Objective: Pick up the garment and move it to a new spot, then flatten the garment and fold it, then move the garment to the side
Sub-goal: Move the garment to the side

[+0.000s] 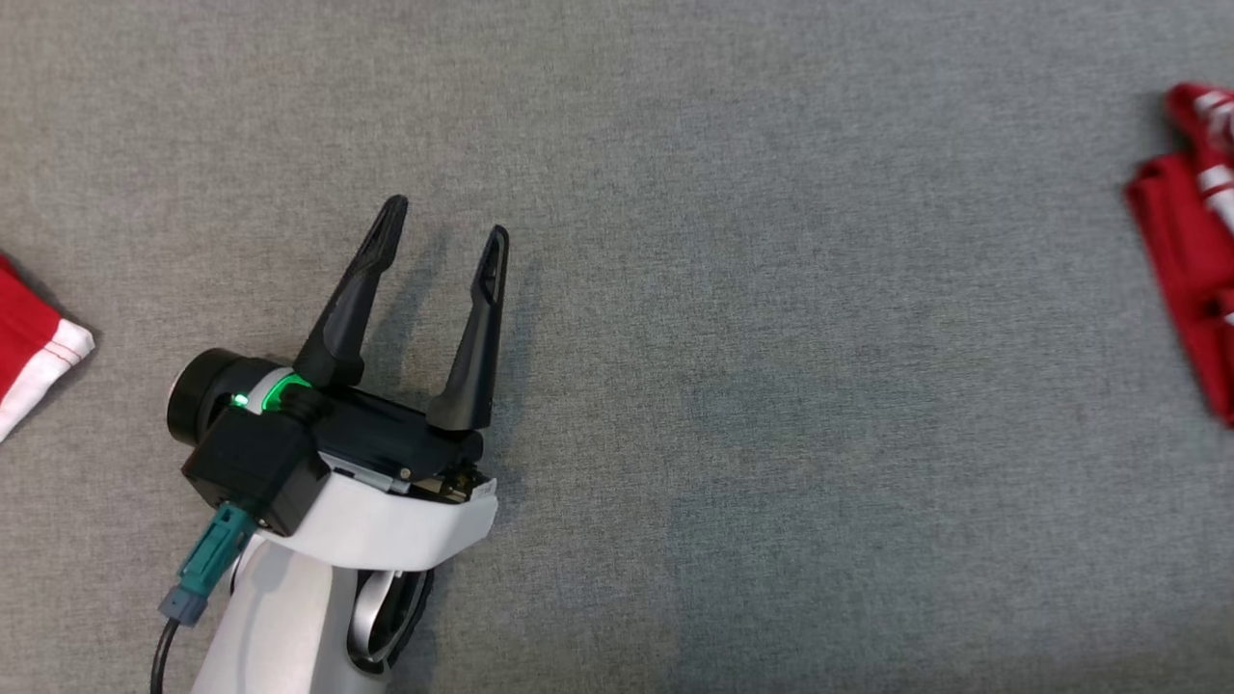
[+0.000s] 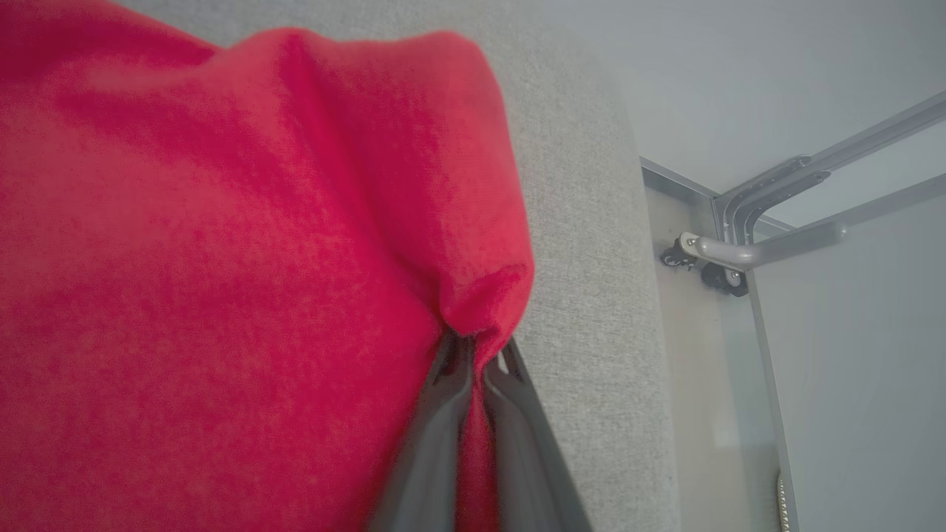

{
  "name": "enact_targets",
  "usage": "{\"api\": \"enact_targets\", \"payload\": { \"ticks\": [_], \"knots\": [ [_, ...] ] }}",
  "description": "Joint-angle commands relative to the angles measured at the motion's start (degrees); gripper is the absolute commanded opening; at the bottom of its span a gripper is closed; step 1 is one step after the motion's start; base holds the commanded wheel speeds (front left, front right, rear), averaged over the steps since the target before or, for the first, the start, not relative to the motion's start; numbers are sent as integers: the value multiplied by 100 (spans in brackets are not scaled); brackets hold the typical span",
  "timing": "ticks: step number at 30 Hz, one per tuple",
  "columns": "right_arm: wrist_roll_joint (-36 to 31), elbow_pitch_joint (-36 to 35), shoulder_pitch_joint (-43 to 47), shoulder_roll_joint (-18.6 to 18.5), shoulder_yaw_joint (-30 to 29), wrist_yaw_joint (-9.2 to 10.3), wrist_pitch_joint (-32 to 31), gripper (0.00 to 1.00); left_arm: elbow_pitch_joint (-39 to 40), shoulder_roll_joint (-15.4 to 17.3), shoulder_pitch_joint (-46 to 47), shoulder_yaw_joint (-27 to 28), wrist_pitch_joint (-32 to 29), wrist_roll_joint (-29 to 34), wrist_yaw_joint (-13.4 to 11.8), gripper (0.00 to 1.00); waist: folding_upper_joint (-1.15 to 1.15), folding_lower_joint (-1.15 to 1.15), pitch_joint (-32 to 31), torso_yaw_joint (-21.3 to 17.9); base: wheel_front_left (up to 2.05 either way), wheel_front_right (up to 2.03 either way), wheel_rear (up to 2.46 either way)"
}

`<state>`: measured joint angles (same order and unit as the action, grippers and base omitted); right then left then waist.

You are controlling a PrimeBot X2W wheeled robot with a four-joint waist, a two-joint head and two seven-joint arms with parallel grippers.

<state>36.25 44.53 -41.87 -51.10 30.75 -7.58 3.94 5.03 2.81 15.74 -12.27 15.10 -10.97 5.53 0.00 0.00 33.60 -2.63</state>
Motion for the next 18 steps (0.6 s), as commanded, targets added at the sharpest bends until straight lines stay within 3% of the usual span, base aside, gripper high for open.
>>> {"api": "enact_targets", "payload": {
  "ticks": [1,5,14,15,16,17,18],
  "knots": [
    [-54,203,-199,-134,-98,15,-34,0,28,20,95,40,4,35,38,100,0,0,145,46,0,0,0],
    [-445,805,-649,-311,-371,14,-5,0,49,20,164,33,5,-25,53,100,0,0,272,157,0,0,0],
    [-936,1686,-974,-30,-694,15,53,0,3,20,205,88,5,-129,1,100,0,0,340,335,0,0,0],
    [-970,1745,-994,6,-723,15,76,54,-2,18,212,87,4,-155,-8,100,0,0,335,346,0,0,0],
    [-968,1818,-1023,33,-758,15,85,90,-11,18,211,82,4,-166,-16,100,0,0,319,355,0,0,0],
    [-972,1884,-1046,63,-783,14,78,100,-20,19,204,73,5,-173,-17,100,0,0,295,362,0,0,0],
    [-1018,1927,-1064,74,-801,14,99,100,-42,20,190,58,4,-183,-26,100,0,0,256,369,0,0,0]
  ]
}}
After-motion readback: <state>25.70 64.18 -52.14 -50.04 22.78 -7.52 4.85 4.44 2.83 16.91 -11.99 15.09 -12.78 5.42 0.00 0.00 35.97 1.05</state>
